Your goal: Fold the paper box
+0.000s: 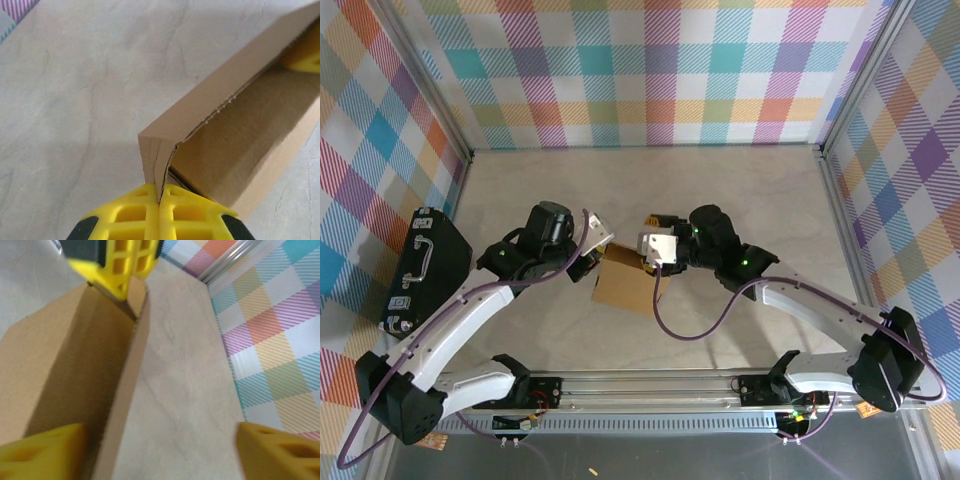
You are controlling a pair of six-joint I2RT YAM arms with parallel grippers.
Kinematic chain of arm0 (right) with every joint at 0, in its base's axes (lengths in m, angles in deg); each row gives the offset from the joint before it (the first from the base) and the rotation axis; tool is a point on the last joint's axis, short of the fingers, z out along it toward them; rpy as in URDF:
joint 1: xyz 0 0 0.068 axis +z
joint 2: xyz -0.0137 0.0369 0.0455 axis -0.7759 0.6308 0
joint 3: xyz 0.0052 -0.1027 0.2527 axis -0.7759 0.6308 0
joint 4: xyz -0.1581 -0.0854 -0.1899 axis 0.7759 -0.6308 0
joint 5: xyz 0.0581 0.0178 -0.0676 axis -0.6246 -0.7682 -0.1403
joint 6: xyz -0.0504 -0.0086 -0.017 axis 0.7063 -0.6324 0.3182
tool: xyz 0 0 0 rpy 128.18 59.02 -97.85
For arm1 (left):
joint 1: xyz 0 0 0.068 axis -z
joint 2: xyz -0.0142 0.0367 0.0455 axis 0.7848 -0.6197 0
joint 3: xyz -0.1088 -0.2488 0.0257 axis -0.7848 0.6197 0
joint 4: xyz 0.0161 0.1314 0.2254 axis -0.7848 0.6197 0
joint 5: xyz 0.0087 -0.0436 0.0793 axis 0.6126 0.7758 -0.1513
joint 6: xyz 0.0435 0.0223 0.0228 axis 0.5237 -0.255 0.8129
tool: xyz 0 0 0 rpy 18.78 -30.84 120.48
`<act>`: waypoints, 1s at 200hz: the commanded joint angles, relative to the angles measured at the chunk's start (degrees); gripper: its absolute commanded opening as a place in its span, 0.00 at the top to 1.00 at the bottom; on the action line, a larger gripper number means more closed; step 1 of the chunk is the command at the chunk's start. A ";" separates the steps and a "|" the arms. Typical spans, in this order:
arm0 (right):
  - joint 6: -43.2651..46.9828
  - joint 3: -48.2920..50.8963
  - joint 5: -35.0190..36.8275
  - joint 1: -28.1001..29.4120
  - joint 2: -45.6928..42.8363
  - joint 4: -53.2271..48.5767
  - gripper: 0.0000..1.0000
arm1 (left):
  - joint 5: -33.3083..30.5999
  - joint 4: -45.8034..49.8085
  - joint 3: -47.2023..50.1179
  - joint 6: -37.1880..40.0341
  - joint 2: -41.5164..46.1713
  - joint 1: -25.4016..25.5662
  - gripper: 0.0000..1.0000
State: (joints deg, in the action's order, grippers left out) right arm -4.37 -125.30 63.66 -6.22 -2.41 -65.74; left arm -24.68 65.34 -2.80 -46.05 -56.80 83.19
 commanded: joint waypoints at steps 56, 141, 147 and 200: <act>-31.92 14.39 -7.28 -2.65 -21.04 4.64 0.01 | 1.03 -8.59 7.46 0.30 8.19 0.16 1.00; -48.36 30.42 -12.83 -2.65 -18.75 24.66 0.01 | 1.98 -12.48 9.66 -4.92 13.06 0.24 1.00; -48.62 30.64 -13.98 -2.65 -17.38 27.21 0.01 | 2.44 -12.74 9.82 -5.49 13.32 0.24 1.00; -42.34 28.81 -18.32 -2.65 -7.91 38.38 0.12 | 3.71 -12.85 10.65 -7.19 14.45 0.24 1.00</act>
State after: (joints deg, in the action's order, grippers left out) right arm -50.33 -94.92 49.43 -8.87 -12.16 -35.82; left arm -22.71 54.02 7.28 -51.68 -43.51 83.19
